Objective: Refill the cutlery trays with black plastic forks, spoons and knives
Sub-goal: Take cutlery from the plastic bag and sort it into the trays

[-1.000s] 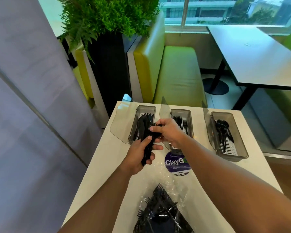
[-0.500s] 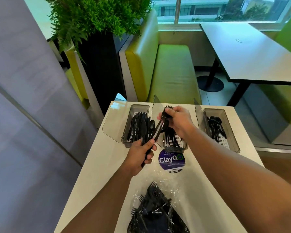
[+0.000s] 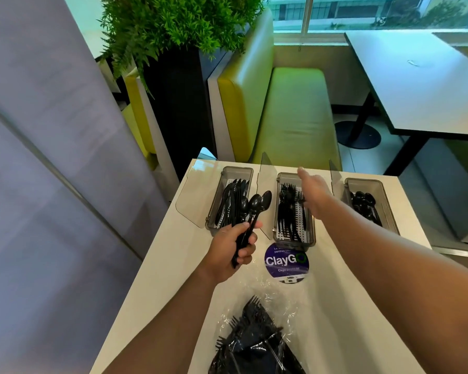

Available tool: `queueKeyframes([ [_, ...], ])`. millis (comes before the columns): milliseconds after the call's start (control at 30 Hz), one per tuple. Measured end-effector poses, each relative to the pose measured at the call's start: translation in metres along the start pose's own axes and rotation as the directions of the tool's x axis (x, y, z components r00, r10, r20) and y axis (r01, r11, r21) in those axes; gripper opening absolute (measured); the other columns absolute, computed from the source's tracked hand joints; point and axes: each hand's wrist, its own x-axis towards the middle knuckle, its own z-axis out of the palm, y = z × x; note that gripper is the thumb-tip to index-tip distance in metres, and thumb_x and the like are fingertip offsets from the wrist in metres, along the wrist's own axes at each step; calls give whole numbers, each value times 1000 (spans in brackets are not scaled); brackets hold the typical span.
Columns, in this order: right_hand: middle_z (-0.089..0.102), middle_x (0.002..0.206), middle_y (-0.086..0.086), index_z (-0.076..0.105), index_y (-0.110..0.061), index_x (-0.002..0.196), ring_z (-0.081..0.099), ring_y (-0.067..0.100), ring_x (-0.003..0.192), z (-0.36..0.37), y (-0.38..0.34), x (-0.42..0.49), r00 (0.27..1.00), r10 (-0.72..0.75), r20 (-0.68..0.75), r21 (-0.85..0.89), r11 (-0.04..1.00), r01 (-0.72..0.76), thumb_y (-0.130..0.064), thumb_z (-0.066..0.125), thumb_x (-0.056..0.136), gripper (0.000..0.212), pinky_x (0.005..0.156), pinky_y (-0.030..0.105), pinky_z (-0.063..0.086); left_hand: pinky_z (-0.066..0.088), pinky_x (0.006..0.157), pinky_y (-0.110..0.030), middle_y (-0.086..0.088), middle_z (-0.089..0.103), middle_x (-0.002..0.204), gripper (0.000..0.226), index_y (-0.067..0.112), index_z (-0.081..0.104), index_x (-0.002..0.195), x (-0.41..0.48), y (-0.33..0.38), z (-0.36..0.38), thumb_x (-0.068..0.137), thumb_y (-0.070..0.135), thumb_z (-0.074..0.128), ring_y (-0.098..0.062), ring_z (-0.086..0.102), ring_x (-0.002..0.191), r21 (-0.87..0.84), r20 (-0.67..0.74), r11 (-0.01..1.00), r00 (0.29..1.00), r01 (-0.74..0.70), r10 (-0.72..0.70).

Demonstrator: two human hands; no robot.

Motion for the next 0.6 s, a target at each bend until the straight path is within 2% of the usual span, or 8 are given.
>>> queueKeyframes([
  [67,56,138,14,45,-8,143,57,34,123,4,5,-11,993,-69,95,67,996,63,-61,47,99,69,105,53,48,24,37,-18,-3,51,70,30,4,63,116,2,0,2,108,20,39,-7,34,43,-3,4,1000,1000,-4,4],
  [133,66,125,16,54,-6,135,68,34,109,9,9,-27,958,-102,268,177,983,55,-60,48,98,66,92,46,58,25,37,-18,-3,51,69,31,4,63,119,5,-1,7,108,20,39,-6,34,43,-7,7,1000,1000,-2,2],
  [233,69,111,15,57,1,127,72,29,90,13,16,-45,888,-119,445,156,986,54,-43,61,95,54,76,35,60,26,37,-18,-2,50,69,30,5,61,122,10,-1,16,107,21,41,-6,34,43,-30,33,999,999,18,-17],
  [333,64,87,11,59,8,116,57,15,55,14,23,-56,827,-126,547,229,973,-3,-14,61,99,28,58,24,56,26,37,-17,-2,48,67,26,7,62,115,13,-1,26,107,22,42,-6,34,43,-29,77,999,997,33,-31],
  [400,68,82,11,63,3,107,63,13,51,11,24,-61,837,-146,528,278,960,-8,-4,56,100,12,52,22,55,26,37,-18,-2,47,66,23,7,59,114,14,-2,34,106,22,43,-6,34,42,-49,97,998,995,44,-40],
  [467,71,87,12,65,-2,101,71,15,61,11,22,-65,869,-187,458,316,948,38,-1,58,99,8,55,24,58,25,36,-18,-3,47,64,22,6,55,117,15,-2,39,106,21,43,-7,34,40,-66,92,997,995,46,-40],
  [533,70,94,14,64,-7,103,70,15,59,8,23,-65,907,-196,372,346,936,61,2,61,96,12,52,24,58,25,36,-18,-5,51,65,24,5,57,116,17,-4,45,106,21,42,-9,36,40,-33,76,999,997,35,-32],
  [600,69,103,22,60,-4,117,62,16,48,6,25,-65,930,-166,328,379,925,31,2,64,94,24,39,24,51,29,36,-20,-10,58,71,28,2,58,119,19,-7,50,107,22,42,-12,42,42,18,50,1000,999,14,-15],
])
